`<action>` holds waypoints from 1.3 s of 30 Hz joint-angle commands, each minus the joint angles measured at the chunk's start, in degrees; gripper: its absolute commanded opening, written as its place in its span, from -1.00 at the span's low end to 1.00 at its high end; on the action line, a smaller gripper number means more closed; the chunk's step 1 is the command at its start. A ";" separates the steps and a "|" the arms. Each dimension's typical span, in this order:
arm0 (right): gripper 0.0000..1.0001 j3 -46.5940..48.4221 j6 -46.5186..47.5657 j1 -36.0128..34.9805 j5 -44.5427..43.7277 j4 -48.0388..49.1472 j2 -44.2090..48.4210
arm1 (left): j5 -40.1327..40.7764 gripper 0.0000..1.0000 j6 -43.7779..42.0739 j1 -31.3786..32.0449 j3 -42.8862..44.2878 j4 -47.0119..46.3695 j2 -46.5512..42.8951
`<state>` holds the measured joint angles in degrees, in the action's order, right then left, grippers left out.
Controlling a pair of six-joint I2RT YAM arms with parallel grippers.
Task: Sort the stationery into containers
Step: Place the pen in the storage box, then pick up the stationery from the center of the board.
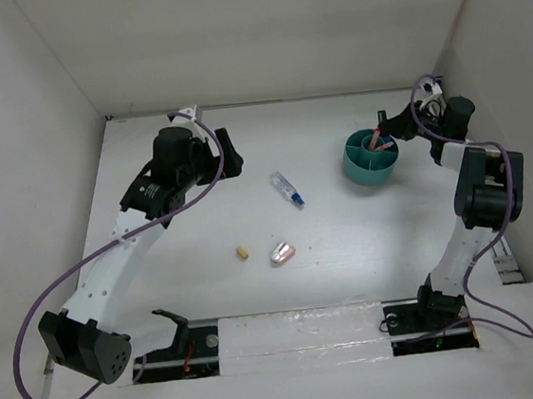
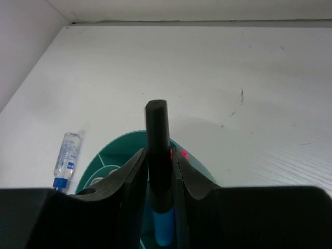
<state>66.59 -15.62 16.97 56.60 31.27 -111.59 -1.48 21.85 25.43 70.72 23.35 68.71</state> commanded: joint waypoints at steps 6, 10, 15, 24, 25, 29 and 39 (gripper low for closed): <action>-0.35 0.30 2.17 0.43 -0.44 1.60 3.57 | -0.19 1.00 -0.93 0.06 -1.02 -1.56 -2.17; -0.32 -0.23 2.17 0.43 -0.96 1.60 4.10 | -0.19 1.00 -0.93 0.06 -1.02 -1.56 -2.17; -0.19 -0.84 2.26 0.43 -0.96 2.65 4.10 | -0.19 1.00 -0.93 0.06 -1.02 -1.56 -1.65; 1.00 3.10 -3.54 -0.09 -10.42 0.74 10.68 | 2.43 1.00 -0.40 0.06 -0.49 -1.03 0.02; 1.00 4.59 -3.54 -0.10 -12.02 -0.49 11.39 | 3.05 1.00 0.12 0.06 -0.49 -0.33 0.02; 1.00 9.24 -5.48 -2.36 -25.10 -8.22 15.60 | 7.97 1.00 1.35 0.06 -0.49 0.99 0.55; 1.00 31.50 0.94 -28.21 -64.64 -40.41 19.13 | 18.97 1.00 4.87 0.06 0.65 3.71 1.08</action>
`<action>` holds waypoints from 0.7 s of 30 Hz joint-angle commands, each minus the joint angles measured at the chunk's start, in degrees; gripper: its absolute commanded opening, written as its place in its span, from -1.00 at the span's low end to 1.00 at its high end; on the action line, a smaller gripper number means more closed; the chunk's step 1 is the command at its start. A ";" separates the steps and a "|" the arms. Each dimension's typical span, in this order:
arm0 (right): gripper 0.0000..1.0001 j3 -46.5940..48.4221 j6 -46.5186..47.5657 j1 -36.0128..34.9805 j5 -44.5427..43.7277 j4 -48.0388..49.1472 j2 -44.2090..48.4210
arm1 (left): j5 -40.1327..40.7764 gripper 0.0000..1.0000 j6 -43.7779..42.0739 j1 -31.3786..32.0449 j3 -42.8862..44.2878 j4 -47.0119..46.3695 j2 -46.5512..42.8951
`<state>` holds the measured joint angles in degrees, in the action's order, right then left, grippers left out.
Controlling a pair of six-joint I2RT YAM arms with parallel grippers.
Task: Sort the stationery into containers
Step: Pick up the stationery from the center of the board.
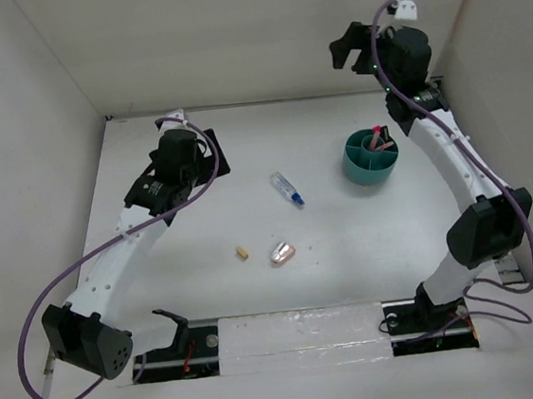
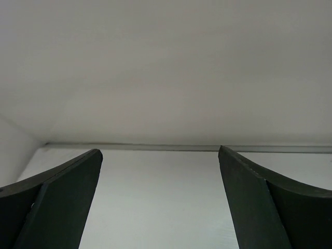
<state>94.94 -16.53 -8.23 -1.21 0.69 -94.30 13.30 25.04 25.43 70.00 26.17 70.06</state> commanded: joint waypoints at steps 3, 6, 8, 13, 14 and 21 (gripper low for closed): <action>1.00 -0.17 -3.05 -2.85 13.94 -3.96 3.60 | 6.56 1.00 2.82 0.06 2.15 2.38 0.95; 1.00 -3.35 -5.97 -2.85 23.17 -3.74 4.30 | 8.84 1.00 4.14 0.06 2.69 3.80 2.61; 1.00 -2.66 -3.25 -7.13 16.20 -8.57 6.13 | 8.85 1.00 4.76 0.06 3.22 4.41 3.41; 1.00 -10.37 1.15 -18.13 -8.28 -12.11 15.01 | 7.98 1.00 3.71 0.06 3.22 4.41 4.64; 1.00 -13.52 1.15 -18.14 -6.71 -12.11 16.59 | 7.10 1.00 3.70 0.06 3.22 3.89 4.64; 1.00 -23.73 0.98 -25.84 -2.02 -14.91 25.22 | 6.82 1.00 4.31 0.06 3.22 4.41 5.17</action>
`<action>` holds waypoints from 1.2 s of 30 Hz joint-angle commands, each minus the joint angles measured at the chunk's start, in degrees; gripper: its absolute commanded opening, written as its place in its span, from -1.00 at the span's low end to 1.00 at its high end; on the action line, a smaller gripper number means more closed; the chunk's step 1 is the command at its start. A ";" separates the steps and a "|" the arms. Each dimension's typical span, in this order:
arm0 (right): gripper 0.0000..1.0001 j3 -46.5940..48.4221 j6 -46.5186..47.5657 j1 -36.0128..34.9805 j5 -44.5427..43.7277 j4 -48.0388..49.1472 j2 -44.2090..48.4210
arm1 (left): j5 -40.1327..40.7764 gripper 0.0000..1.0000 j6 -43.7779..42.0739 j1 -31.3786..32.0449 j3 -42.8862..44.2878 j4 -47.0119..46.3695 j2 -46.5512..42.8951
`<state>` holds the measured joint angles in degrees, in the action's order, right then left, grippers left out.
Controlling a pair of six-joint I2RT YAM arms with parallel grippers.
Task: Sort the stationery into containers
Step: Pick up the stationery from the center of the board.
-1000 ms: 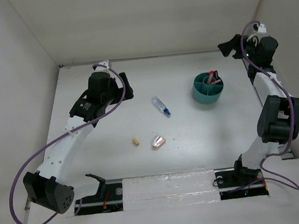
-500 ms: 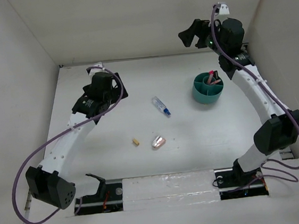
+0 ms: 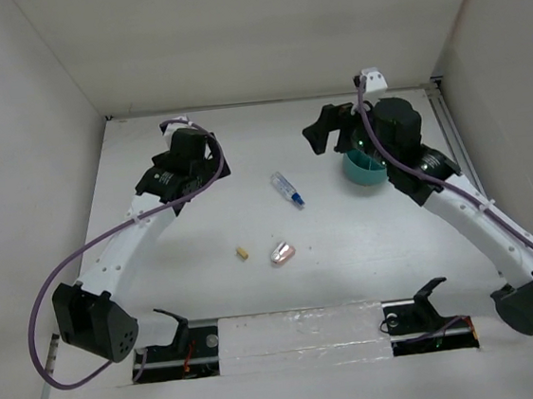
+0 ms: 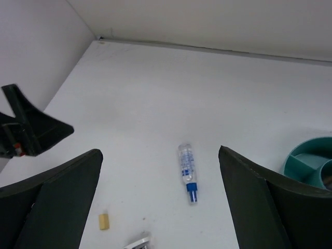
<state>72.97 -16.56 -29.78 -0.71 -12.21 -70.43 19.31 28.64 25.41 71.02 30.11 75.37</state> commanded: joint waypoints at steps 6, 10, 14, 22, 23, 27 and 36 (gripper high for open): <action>1.00 -10.22 -4.62 -13.37 -13.17 -5.36 5.65 | 5.21 1.00 2.46 0.08 4.12 3.55 2.15; 1.00 -13.46 -5.68 -18.81 -14.58 -7.30 5.66 | 7.57 1.00 5.53 0.08 4.64 6.18 3.46; 1.00 -17.50 -4.63 -21.28 -9.49 -3.89 5.05 | 8.73 1.00 6.95 0.08 5.96 8.29 4.61; 0.84 -15.94 -4.44 -27.34 -5.16 3.15 -6.08 | 14.78 1.00 11.78 -0.44 7.19 12.69 5.75; 0.83 -15.06 -4.97 -28.31 -6.66 3.15 -8.29 | 14.79 1.00 12.57 -0.97 7.20 13.74 6.62; 0.66 -12.06 -5.50 -31.38 -8.86 4.82 -17.44 | 9.62 1.00 11.96 -6.15 7.99 13.23 7.95; 0.45 -5.47 -5.34 -35.00 -11.42 6.85 -31.59 | 9.96 1.00 10.73 -6.16 6.93 11.38 6.72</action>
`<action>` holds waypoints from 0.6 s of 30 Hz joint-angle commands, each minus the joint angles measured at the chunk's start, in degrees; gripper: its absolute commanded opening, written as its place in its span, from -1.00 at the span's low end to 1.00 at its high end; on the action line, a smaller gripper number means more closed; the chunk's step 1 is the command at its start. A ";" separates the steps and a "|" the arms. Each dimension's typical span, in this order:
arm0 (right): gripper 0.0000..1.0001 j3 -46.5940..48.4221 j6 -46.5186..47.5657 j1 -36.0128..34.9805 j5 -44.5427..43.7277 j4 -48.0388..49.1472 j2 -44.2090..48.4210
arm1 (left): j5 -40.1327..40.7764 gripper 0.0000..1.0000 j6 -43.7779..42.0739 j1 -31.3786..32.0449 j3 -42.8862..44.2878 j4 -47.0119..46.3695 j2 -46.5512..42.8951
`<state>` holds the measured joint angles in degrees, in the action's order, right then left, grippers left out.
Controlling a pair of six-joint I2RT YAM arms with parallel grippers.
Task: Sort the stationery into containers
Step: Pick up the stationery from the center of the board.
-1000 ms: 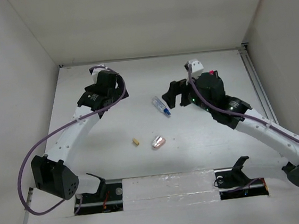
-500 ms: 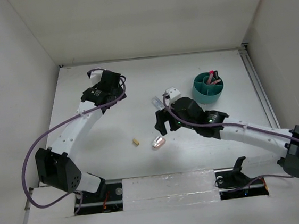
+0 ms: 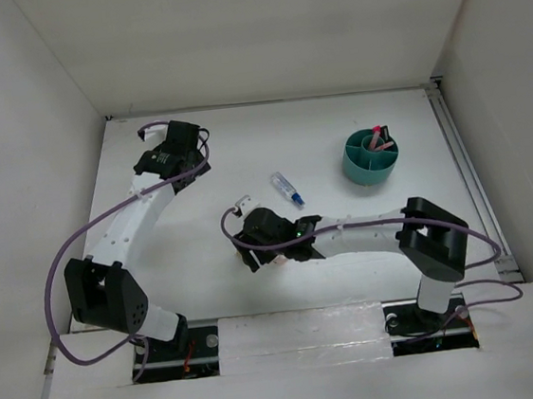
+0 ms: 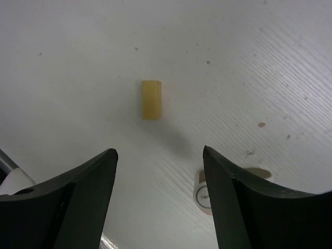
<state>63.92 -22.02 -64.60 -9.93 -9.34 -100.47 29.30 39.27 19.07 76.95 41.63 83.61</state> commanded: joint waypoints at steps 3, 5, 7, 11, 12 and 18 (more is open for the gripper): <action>0.40 6.20 0.75 -0.18 -1.40 4.69 -3.77 | -0.65 1.00 -1.30 0.18 1.01 -0.75 -1.52; 0.37 7.35 1.45 -0.18 -1.93 4.69 -6.05 | -1.26 1.00 -1.82 0.18 1.01 -0.76 -1.52; 0.33 8.94 2.06 -0.18 -1.93 4.69 -8.24 | -1.26 1.00 -1.82 0.18 1.01 -0.76 -1.52; 0.26 11.30 2.07 -0.18 -1.93 3.82 -10.62 | -1.26 1.00 -1.82 0.18 1.01 -0.76 -1.52; 0.19 11.84 2.07 -0.18 -2.45 3.11 -11.50 | -0.74 1.00 -1.82 0.18 1.01 -0.76 -2.13; 0.09 11.93 2.07 -0.18 -2.46 1.79 -12.03 | 0.41 1.00 -0.68 0.18 1.01 0.47 -2.14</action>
<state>73.89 -20.49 -64.60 -11.20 -7.84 -112.86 28.18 38.17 19.14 76.95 41.41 83.59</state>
